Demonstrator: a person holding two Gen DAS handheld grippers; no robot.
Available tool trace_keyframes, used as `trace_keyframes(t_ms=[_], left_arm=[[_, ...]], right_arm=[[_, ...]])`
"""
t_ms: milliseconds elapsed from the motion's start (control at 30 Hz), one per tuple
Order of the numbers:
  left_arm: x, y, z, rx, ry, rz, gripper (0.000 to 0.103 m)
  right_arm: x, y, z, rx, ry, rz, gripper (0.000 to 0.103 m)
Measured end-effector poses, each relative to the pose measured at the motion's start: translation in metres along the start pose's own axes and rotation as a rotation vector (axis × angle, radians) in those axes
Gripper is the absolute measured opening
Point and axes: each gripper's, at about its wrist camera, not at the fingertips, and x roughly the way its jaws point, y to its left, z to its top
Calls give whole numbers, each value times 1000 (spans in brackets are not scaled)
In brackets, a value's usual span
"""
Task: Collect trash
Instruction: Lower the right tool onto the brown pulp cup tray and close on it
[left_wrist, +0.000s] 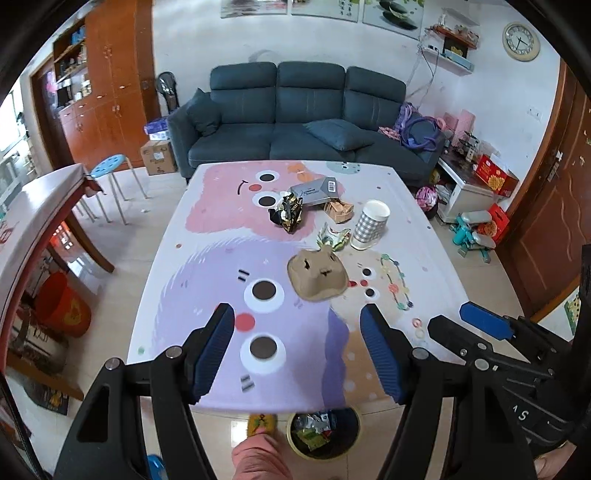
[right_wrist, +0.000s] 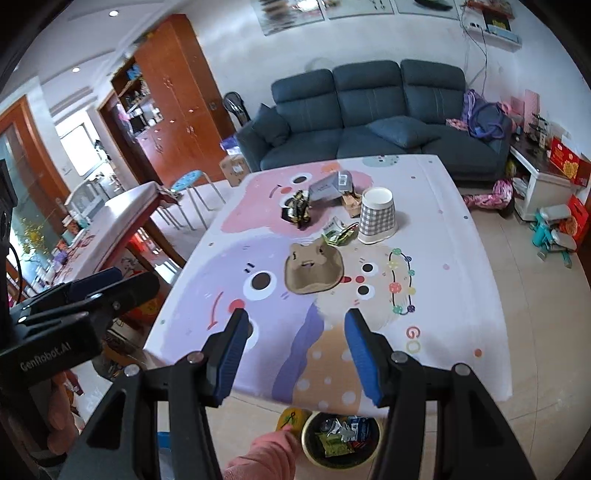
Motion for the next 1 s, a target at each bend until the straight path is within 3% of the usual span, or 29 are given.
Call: trace_keyframes(t_ms=[233,300,533,667,933,1000], left_arm=[[98,39,49,92,118,-74,69],[120,52,57,104,149,-86,69],[209,90,77,134,295,-126,69],[237,97,86,157,323,-142,69],[270,91,107,185,360,-189,69],[275,87,113,198,358,-198,69]], right_arm=[[88,1,39,68,89,-57,58],[122,4,49,71,140,-81,65],[204,14,60,68,242,-142,65],[235,19,63,3,273,-181,76],[266,12,63,-20,376,-239,76],[265,7,61,5,386,-226,69]])
